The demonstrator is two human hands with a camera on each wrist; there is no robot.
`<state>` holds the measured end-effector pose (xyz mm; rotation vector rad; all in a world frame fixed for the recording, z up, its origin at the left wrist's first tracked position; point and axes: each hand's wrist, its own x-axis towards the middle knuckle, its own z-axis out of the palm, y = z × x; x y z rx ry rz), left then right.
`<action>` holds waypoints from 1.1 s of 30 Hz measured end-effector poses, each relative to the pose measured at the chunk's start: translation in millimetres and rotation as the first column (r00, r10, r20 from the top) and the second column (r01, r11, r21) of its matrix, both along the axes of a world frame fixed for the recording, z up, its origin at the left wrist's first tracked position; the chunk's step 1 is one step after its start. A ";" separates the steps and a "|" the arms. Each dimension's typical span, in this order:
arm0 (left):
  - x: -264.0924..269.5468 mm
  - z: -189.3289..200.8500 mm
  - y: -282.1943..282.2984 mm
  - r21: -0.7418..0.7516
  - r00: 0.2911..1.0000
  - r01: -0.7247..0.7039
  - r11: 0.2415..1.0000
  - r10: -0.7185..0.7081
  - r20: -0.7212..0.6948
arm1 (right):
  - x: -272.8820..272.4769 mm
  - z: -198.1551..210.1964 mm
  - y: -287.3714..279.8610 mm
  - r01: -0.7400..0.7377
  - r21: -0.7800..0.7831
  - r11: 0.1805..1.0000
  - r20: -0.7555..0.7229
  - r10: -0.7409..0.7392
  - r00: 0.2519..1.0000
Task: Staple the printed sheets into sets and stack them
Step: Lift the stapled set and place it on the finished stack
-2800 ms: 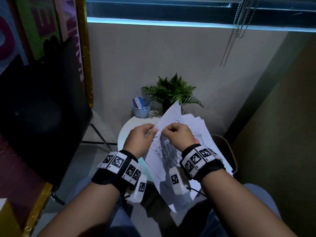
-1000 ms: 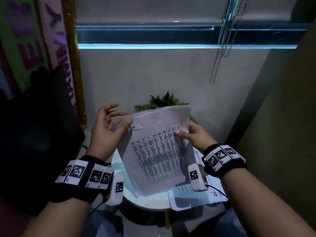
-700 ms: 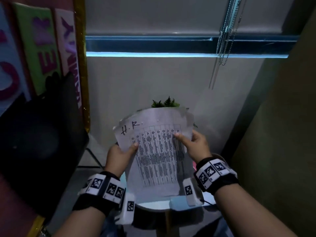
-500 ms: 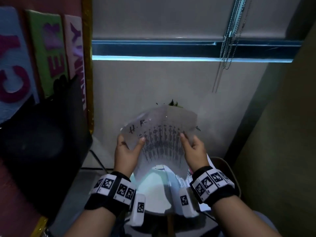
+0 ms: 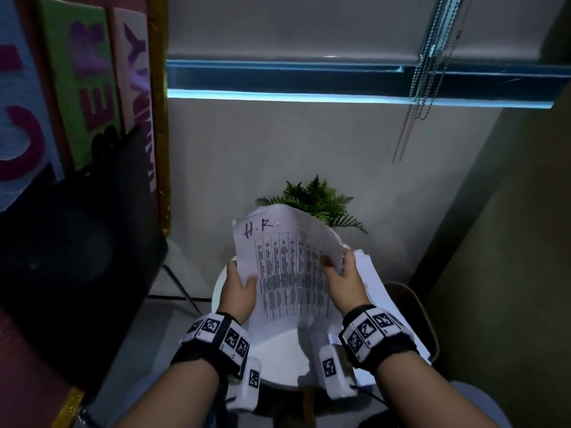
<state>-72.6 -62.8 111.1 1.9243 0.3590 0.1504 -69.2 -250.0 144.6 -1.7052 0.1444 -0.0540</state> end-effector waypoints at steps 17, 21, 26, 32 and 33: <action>0.9 49.6 5.5 0.685 0.792 0.215 0.697 -0.534 0.295 | 18.6 19.2 -29.6 -0.034 -0.495 0.868 0.238 0.174 0.956; -1.9 45.7 13.0 0.743 0.795 0.226 0.630 -0.560 0.233 | 7.4 16.6 -37.7 -0.116 -0.223 0.968 0.121 0.145 0.982; -6.1 32.2 40.5 0.753 0.986 -0.061 0.655 -0.076 0.146 | 9.5 1.7 -60.5 -0.006 -0.005 1.000 0.076 0.006 0.997; -6.2 10.0 71.0 -0.343 0.985 -0.059 0.938 0.110 0.131 | 9.3 -11.9 -66.7 0.030 0.053 0.998 0.004 -0.030 1.000; -7.1 8.1 69.0 -0.392 0.986 -0.039 0.919 0.100 0.137 | 8.9 -13.3 -65.5 0.031 0.068 0.997 0.004 -0.031 1.000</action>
